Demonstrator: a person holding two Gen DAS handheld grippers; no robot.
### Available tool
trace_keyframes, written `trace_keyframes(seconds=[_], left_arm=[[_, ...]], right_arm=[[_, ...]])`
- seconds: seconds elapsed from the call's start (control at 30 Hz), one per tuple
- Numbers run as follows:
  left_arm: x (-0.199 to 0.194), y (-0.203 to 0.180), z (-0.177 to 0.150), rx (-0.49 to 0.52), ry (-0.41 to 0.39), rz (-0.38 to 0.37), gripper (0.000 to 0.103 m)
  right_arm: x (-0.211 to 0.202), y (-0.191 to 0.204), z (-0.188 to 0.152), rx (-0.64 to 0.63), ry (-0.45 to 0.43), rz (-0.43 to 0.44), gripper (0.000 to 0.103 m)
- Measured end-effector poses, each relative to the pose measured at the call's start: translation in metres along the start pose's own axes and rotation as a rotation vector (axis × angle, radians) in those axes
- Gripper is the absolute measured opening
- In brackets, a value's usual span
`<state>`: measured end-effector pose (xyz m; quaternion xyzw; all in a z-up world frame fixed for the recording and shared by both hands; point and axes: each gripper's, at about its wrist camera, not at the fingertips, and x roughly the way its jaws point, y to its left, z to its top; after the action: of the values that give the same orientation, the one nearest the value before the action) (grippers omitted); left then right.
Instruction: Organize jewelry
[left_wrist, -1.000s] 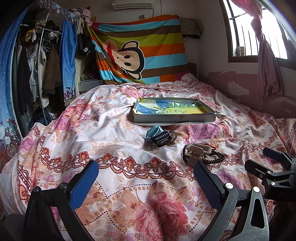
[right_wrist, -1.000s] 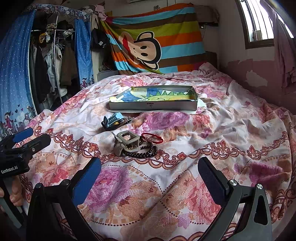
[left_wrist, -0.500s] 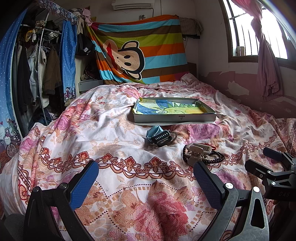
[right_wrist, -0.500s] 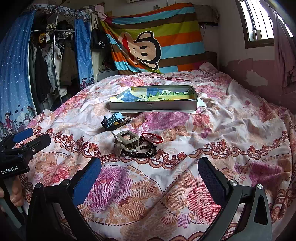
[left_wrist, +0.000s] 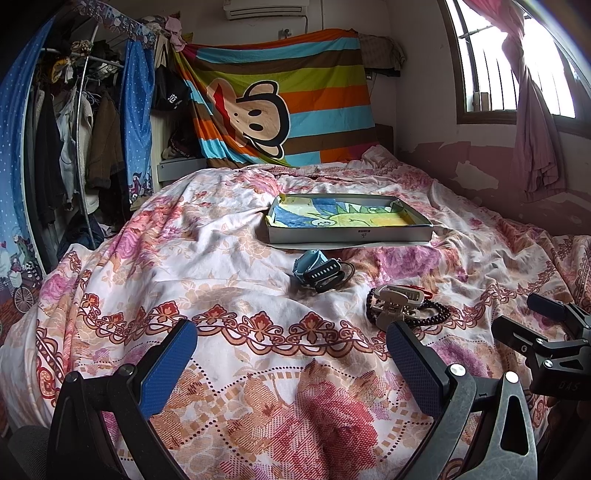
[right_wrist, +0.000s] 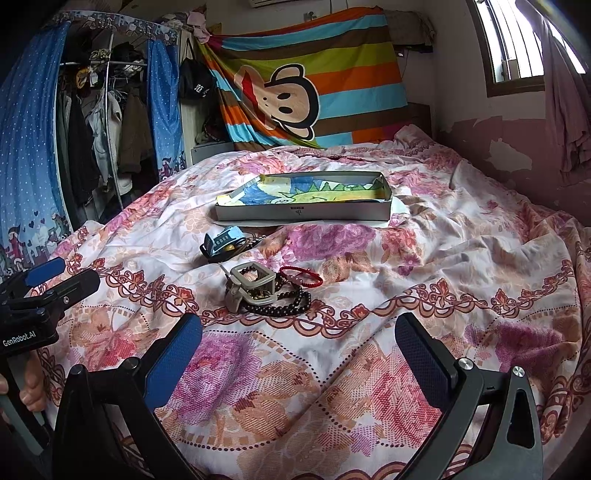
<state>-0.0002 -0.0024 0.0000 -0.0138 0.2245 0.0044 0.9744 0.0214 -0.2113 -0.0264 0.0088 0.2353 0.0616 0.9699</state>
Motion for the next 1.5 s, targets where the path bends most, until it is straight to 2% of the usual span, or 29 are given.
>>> trace_keyframes(seconds=[0.13, 0.27, 0.43, 0.63, 0.77, 0.9, 0.97, 1.03, 1.1, 1.13, 1.17, 1.27, 1.43, 1.5], left_arm=[[0.005, -0.004, 0.006, -0.021, 0.013, -0.013, 0.103], [0.018, 0.007, 0.012, -0.036, 0.054, -0.041, 0.103], [0.039, 0.019, 0.026, -0.037, 0.096, -0.104, 0.103], [0.072, 0.026, 0.033, -0.075, 0.170, -0.226, 0.103], [0.080, 0.022, 0.034, -0.131, 0.190, -0.367, 0.102], [0.086, 0.005, 0.036, -0.097, 0.193, -0.454, 0.101], [0.090, -0.007, 0.036, -0.073, 0.206, -0.504, 0.099], [0.096, -0.020, 0.036, -0.049, 0.226, -0.537, 0.093], [0.103, -0.026, 0.036, -0.041, 0.249, -0.551, 0.085], [0.108, -0.030, 0.035, -0.042, 0.266, -0.561, 0.078], [0.111, -0.032, 0.034, -0.045, 0.275, -0.565, 0.076], [0.120, -0.039, 0.032, -0.056, 0.298, -0.581, 0.068], [0.129, -0.047, 0.032, -0.052, 0.312, -0.600, 0.067], [0.134, -0.053, 0.032, -0.041, 0.322, -0.591, 0.061]], right_arm=[[-0.006, -0.008, 0.006, 0.026, -0.025, -0.002, 0.102], [-0.004, -0.017, 0.014, 0.035, -0.044, 0.076, 0.102], [0.012, -0.019, 0.025, -0.039, 0.020, 0.155, 0.102], [0.039, -0.026, 0.038, -0.140, 0.100, 0.147, 0.102], [0.053, -0.046, 0.044, -0.080, 0.164, 0.141, 0.102], [0.065, -0.067, 0.045, 0.007, 0.212, 0.132, 0.102], [0.072, -0.072, 0.045, 0.010, 0.217, 0.133, 0.102], [0.080, -0.073, 0.047, -0.014, 0.222, 0.129, 0.101], [0.090, -0.073, 0.050, -0.031, 0.235, 0.142, 0.090], [0.096, -0.073, 0.051, -0.034, 0.247, 0.153, 0.080], [0.103, -0.072, 0.051, -0.039, 0.265, 0.163, 0.072], [0.121, -0.068, 0.051, -0.055, 0.308, 0.190, 0.057], [0.142, -0.056, 0.051, -0.080, 0.350, 0.228, 0.039], [0.148, -0.053, 0.052, -0.087, 0.358, 0.231, 0.035]])
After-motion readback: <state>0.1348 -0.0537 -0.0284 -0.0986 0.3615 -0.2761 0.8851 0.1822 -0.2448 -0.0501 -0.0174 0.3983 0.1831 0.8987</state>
